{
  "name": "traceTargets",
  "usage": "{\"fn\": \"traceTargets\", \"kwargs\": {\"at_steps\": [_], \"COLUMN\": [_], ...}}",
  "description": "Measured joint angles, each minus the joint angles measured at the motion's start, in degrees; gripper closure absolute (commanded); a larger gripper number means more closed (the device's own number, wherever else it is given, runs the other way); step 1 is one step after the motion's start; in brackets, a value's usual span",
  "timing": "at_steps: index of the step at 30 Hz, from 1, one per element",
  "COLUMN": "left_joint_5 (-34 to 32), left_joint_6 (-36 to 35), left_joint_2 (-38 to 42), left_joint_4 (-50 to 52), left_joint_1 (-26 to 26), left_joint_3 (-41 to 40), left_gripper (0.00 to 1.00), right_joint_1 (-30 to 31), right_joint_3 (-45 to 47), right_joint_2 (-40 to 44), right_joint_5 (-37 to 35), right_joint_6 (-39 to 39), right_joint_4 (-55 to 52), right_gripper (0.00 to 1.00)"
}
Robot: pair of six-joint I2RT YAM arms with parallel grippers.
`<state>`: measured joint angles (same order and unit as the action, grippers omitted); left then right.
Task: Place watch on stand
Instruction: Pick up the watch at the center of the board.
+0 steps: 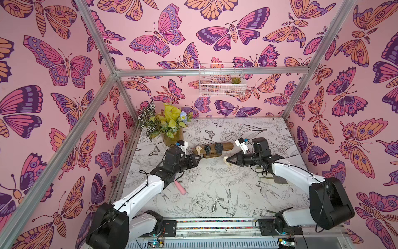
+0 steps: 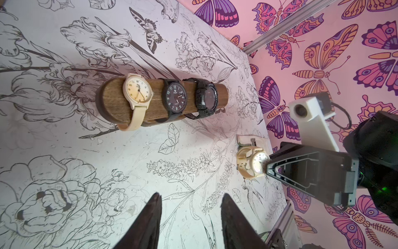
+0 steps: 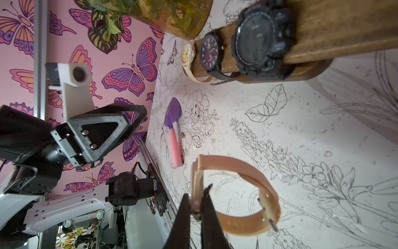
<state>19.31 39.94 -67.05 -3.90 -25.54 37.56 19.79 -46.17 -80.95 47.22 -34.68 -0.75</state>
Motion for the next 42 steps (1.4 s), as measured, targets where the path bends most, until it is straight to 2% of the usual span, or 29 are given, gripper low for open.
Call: {"fn": "traceTargets", "kwargs": {"at_steps": [9,16,20,31,42], "left_joint_5": [4.87,7.32,9.22,13.53,15.43], "left_joint_6": [0.20,0.61,1.92,7.48,10.82], "left_joint_2": [-1.44,-1.53,-2.45,-9.25,-10.73], "left_joint_4": [-3.15,-3.96,-5.97,-15.52,-21.29], "left_joint_1": [-1.20,-1.27,-1.27,-2.43,-3.65], "left_joint_3": [2.43,3.74,4.76,8.04,8.39], "left_gripper": [0.51,0.48,0.47,0.49,0.60], "right_joint_1": [-6.75,-7.32,-6.45,0.83,2.12], "right_joint_3": [-1.88,-5.68,-6.49,-9.77,-10.36], "right_joint_2": [-1.66,-4.83,-5.64,-7.37,-7.37], "right_joint_5": [3.93,6.47,8.20,11.78,13.22], "right_joint_6": [-6.29,-9.11,-10.47,-10.73,-14.58], "right_joint_4": [8.17,11.32,12.96,13.40,16.87], "right_gripper": [1.00,1.00,1.00,1.00,1.00]}}
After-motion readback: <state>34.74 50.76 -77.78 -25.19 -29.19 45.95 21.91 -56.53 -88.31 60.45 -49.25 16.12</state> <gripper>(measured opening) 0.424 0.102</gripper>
